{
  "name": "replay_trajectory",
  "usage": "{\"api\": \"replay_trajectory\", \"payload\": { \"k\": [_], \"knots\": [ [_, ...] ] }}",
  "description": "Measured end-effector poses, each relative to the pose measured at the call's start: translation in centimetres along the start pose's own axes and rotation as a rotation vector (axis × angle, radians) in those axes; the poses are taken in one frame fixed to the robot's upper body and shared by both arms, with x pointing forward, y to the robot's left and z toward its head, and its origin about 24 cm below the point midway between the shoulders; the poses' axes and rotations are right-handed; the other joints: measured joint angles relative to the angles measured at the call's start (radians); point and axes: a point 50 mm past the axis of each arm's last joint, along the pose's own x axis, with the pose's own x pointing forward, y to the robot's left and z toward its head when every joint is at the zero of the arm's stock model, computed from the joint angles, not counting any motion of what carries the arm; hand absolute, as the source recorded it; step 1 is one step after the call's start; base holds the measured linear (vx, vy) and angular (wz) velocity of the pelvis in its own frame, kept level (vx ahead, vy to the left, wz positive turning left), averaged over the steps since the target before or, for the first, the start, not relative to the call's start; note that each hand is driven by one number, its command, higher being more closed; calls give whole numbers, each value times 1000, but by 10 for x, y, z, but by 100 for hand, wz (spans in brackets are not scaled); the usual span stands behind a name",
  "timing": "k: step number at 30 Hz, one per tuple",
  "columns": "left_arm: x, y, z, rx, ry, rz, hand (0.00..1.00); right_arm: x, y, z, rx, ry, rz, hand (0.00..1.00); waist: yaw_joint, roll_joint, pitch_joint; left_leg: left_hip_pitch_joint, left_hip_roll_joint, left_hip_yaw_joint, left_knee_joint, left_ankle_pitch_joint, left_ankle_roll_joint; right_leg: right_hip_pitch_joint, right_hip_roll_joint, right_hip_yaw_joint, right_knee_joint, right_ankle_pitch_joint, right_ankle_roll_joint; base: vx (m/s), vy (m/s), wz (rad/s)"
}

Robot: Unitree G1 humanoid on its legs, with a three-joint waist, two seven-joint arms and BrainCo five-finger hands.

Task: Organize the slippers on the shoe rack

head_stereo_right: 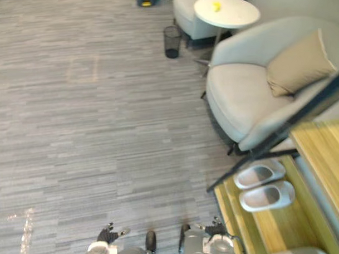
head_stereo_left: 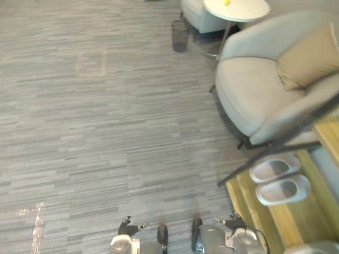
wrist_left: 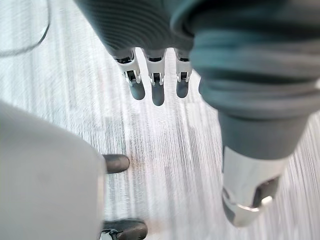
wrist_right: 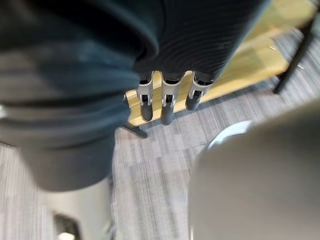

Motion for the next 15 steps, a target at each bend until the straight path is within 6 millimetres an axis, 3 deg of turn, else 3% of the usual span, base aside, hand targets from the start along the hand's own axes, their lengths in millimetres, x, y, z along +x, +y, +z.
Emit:
{"api": "replay_trajectory", "payload": {
  "k": [4,5,7,8,9,11,13,14,15],
  "knots": [
    [-1,5,-2,-44,4,23,0,2,7,11,15,-26,17,0,27,30,-4,-54,71,52,122,-47,-104,26,33,-65,3,-36,-40,353,-175,35],
    [0,6,0,-74,-1,33,0,0,12,11,24,-29,27,0,29,30,0,-100,89,89,278,-90,-130,72,47,-78,-15,-37,-41,346,-120,27],
    [-1,8,8,-122,-33,48,0,-3,16,12,16,-51,39,0,38,30,13,-197,147,200,609,-110,-130,178,64,-100,-51,-52,-65,322,-77,25],
    [-1,7,14,-148,-62,49,0,-5,21,14,10,-73,54,0,51,31,15,-249,218,295,770,-138,-87,234,80,-106,-69,-76,-83,358,-54,4],
    [-2,6,18,-159,-82,46,0,-5,21,16,2,-85,57,0,62,32,15,-289,265,340,823,-159,-72,257,83,-114,-73,-96,-79,280,-20,1],
    [-2,1,25,-186,-106,31,0,-4,22,25,4,-113,56,0,63,40,12,-351,302,382,795,-176,-73,288,81,-138,-95,-114,-61,240,49,14],
    [-3,-2,31,-210,-131,23,0,-5,21,30,8,-135,51,0,66,42,13,-389,310,430,663,-166,-69,329,64,-168,-129,-135,-27,313,153,34],
    [-3,-3,31,-212,-136,21,0,-5,20,25,8,-122,45,0,71,44,14,-393,308,460,577,-150,-70,356,53,-188,-140,-150,-3,356,235,51],
    [-4,-5,31,-216,-136,17,0,-6,17,21,10,-110,36,0,73,55,10,-396,303,474,499,-83,-60,381,52,-204,-144,-166,23,470,286,66]
  ]
}}
